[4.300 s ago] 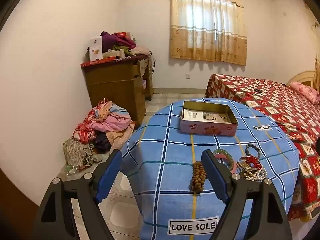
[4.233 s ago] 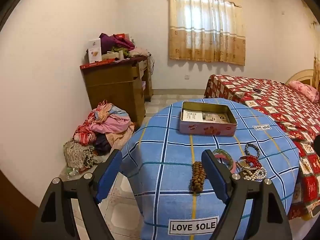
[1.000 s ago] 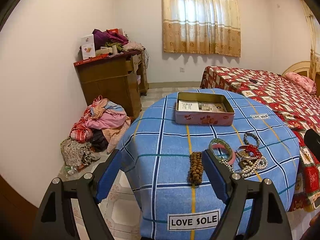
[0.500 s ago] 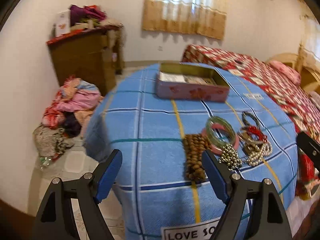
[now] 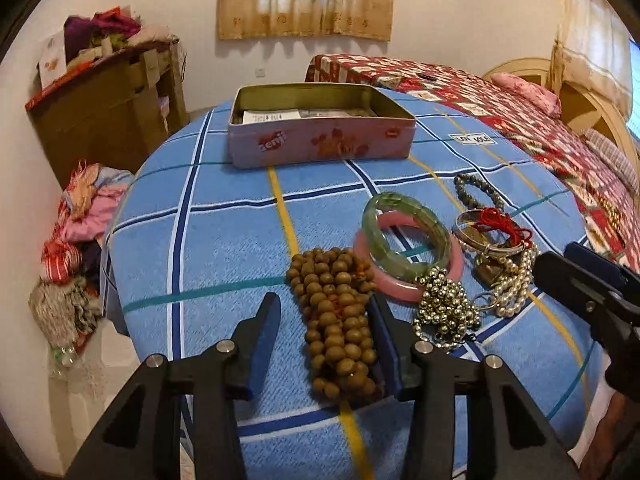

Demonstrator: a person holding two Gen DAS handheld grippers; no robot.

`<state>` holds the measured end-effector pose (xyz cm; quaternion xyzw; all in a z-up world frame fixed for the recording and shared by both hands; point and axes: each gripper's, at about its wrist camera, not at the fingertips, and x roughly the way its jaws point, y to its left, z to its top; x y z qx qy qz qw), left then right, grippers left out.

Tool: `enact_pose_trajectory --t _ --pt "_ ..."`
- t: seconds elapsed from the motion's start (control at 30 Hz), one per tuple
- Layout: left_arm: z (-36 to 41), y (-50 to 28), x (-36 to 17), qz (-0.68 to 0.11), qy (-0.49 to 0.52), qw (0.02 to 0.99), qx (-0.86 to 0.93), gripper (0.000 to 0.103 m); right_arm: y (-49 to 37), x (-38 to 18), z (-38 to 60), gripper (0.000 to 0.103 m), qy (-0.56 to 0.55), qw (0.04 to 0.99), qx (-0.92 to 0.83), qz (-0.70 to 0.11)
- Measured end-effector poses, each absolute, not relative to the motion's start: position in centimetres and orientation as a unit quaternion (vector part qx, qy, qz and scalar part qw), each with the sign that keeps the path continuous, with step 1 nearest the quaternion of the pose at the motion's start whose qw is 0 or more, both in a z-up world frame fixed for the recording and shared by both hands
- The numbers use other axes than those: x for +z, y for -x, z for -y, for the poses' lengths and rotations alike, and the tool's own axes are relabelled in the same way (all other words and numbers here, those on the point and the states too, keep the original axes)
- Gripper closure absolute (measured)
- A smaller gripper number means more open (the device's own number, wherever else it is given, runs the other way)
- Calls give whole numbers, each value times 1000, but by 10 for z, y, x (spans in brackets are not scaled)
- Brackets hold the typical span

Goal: Organize jewelry
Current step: 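Grasp the brown wooden bead bracelet with the left tool while the right tool grasps the silver bead strand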

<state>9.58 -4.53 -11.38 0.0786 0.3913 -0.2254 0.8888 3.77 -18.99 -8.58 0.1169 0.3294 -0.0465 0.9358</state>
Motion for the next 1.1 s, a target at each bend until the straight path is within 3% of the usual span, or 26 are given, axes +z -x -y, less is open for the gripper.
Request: enact_pose_trajectory --t 0.03,0.07,0.23,0.33,0.67,0.77,0.8,0.83,0.93,1.1 --pt "45 -95 -114 -386 -84 890 -227 74 -41 -87 188 22 -116 935 -42 -333" --pt "44 -96 -115 -386 -84 890 -229 76 -43 -88 186 22 -115 934 -36 -336" --pt "22 -101 -102 -367 -13 897 -247 78 -56 -91 177 28 -123 929 20 -348" --pt "14 -101 -91 -347 -3 906 -241 78 -66 -96 167 39 -112 924 49 -361" --pt "12 -104 -85 -338 -5 909 -245 78 -90 -119 147 49 -82 905 46 -414" --pt "16 -104 -91 -353 -11 902 -248 78 -91 -121 147 67 -63 906 38 -417" --pt "17 -105 -93 -361 -13 900 -243 77 -92 -121 147 79 -63 905 39 -419" --pt "17 -107 -96 -371 -12 897 -240 74 -93 -120 149 81 -67 903 41 -422" --pt "16 -112 -104 -398 5 886 -237 60 -90 -113 153 84 -77 905 42 -415" --pt "16 -115 -113 -407 5 885 -224 58 -78 -90 167 85 -101 917 35 -384"
